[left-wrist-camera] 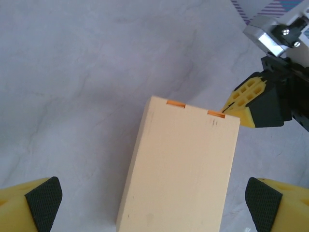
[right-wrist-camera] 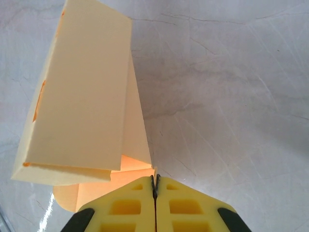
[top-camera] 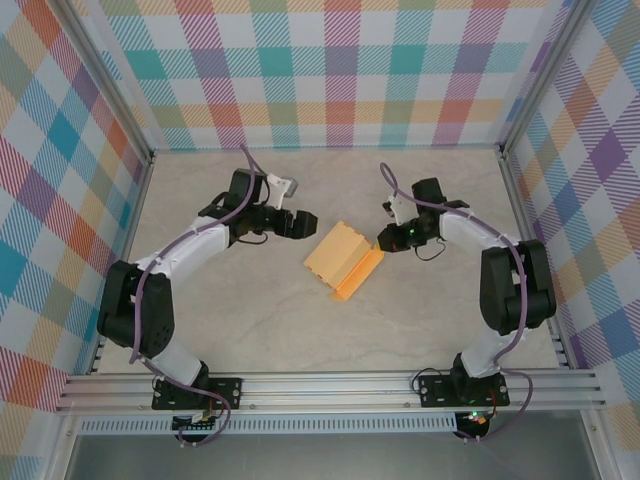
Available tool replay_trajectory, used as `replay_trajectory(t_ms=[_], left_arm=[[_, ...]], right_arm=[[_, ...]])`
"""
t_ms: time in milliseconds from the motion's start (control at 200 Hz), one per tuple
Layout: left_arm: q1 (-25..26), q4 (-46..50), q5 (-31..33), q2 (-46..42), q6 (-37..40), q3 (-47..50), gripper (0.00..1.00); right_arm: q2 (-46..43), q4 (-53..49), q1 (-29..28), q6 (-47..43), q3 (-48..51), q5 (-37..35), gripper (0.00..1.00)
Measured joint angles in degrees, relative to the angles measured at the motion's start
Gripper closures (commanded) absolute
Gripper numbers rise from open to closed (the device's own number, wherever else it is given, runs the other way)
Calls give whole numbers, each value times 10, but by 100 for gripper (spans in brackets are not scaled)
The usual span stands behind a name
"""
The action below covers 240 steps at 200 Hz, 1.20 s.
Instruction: Fold the paper box
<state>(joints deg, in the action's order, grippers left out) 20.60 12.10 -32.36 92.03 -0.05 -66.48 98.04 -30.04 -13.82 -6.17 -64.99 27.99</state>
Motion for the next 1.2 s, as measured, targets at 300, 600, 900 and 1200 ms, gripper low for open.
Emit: replay_trajectory(t_ms=[300, 600, 900, 1200], left_arm=[[-43, -61, -151, 27, 145, 25, 0], [-42, 78, -244, 58, 303, -64, 0], [-17, 203, -250, 121, 439, -111, 0], [0, 338, -279, 169, 564, -181, 1]], right_arm=[[-38, 6, -56, -130, 2, -20, 97], [-64, 16, -87, -231, -5, -37, 97], [-68, 17, -124, -304, -12, -55, 98], [-78, 19, -145, -344, -12, -70, 98]])
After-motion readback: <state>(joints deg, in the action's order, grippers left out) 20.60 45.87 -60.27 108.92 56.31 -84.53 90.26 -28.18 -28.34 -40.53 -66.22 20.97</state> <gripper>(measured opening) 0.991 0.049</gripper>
